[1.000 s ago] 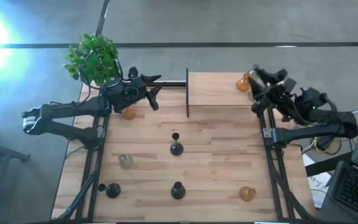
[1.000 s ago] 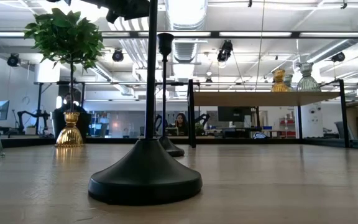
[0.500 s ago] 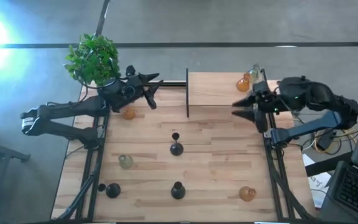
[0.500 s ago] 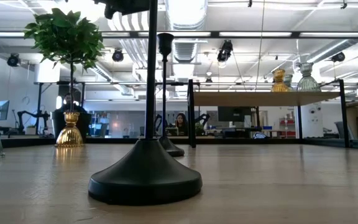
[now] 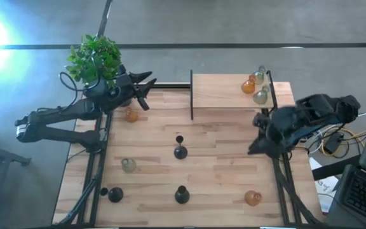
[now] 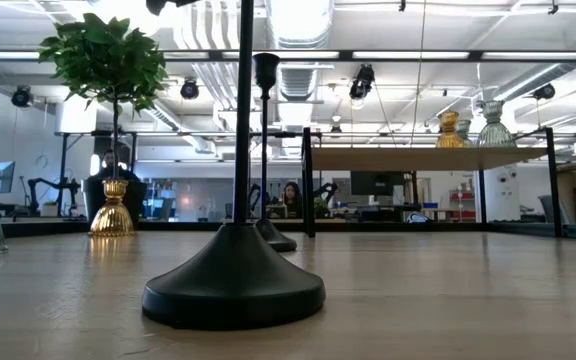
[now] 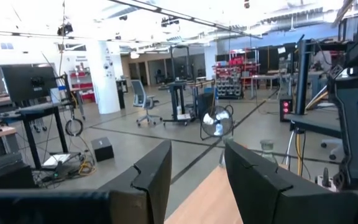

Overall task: Pick & Place candle stick holders
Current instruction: Put the bottom orange glass candle holder on the shelf

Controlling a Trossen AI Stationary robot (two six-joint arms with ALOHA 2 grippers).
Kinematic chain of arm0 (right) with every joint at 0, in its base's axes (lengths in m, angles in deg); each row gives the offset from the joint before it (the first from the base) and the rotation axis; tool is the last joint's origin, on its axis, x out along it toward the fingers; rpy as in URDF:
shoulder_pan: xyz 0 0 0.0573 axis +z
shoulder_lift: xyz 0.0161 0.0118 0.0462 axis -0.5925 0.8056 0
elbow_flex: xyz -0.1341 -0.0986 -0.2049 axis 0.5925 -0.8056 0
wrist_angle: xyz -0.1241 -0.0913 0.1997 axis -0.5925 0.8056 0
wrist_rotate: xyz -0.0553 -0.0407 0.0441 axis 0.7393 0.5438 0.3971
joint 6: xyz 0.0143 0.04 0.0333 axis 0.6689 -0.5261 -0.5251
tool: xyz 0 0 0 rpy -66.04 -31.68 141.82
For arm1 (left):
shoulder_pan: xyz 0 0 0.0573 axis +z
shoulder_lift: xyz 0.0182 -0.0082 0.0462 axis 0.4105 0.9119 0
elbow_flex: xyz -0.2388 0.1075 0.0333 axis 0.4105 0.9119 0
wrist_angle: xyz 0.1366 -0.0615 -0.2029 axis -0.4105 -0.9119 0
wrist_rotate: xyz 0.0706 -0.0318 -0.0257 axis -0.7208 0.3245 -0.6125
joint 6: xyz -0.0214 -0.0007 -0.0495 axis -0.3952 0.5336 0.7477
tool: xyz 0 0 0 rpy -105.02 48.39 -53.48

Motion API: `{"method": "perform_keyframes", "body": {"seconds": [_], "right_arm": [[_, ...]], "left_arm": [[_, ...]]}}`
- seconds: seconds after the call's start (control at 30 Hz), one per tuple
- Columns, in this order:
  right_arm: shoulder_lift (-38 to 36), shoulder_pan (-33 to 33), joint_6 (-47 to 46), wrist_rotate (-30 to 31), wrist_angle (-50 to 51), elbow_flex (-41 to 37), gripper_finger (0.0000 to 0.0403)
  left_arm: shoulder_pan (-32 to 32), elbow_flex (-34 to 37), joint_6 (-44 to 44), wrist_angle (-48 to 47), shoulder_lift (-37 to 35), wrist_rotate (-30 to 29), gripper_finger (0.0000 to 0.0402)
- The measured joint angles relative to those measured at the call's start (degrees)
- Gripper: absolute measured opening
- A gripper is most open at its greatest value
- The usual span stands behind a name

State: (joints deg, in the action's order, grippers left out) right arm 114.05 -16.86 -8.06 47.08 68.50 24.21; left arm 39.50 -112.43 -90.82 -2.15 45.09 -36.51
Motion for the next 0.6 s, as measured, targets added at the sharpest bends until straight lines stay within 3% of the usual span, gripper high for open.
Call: {"method": "perform_keyframes", "body": {"seconds": [0.2, 0.6], "right_arm": [[1.4, 9.4, -10.0, 3.9, 7.7, -0.8, 0.0127], [2.6, 22.1, -26.9, 11.9, 8.4, -8.6, 0.0103]], "left_arm": [[0.0, 0.0, 0.0, -1.1, -0.2, 0.0, 0.0154], [0.0, 0.1, 0.7, -2.9, -0.1, 0.0, 0.0154]]}}
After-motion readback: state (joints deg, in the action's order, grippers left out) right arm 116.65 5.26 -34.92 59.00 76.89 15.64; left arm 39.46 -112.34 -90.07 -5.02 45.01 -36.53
